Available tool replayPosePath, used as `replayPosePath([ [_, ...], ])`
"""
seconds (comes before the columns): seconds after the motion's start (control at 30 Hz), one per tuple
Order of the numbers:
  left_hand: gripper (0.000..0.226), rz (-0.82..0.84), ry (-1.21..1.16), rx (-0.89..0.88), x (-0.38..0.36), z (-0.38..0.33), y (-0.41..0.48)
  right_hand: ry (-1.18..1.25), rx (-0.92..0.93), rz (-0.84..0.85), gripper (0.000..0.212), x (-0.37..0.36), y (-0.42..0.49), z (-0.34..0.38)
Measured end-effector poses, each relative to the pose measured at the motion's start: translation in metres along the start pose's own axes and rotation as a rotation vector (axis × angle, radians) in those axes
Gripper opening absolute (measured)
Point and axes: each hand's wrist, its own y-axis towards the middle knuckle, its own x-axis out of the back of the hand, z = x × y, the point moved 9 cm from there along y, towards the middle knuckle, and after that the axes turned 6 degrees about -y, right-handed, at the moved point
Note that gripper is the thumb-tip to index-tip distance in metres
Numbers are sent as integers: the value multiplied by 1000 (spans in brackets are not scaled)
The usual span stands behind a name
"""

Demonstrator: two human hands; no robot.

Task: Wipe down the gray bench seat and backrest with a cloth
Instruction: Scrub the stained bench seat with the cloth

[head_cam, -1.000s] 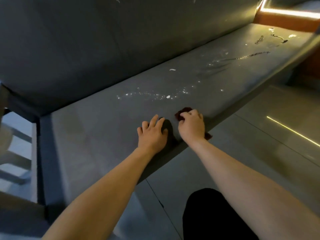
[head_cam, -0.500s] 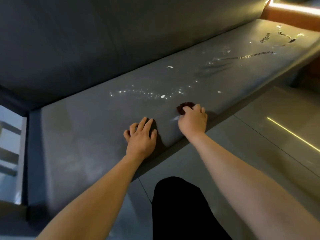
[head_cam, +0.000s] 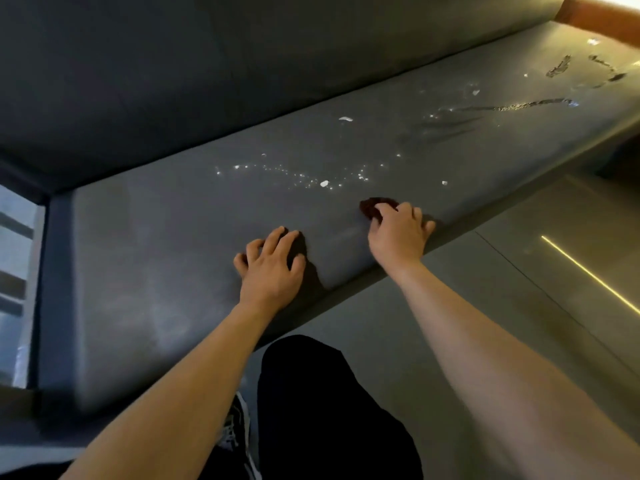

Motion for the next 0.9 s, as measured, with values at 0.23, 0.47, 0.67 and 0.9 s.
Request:
replayPosePath([
  [0.23, 47, -34, 53, -81, -7, -44, 21, 27, 208, -5, 40, -4, -54, 53],
  [0.47, 51, -66, -88, -131, -13, -36, 30, -48, 108, -69, 34, -3, -6, 6],
  [0.67, 54, -73, -96, -115, -14, -35, 31, -48, 67, -34, 29, -3, -19, 33],
  [0.9, 51, -48, -103, -118, -12, -36, 30, 0, 414, 96, 33, -13, -30, 71],
])
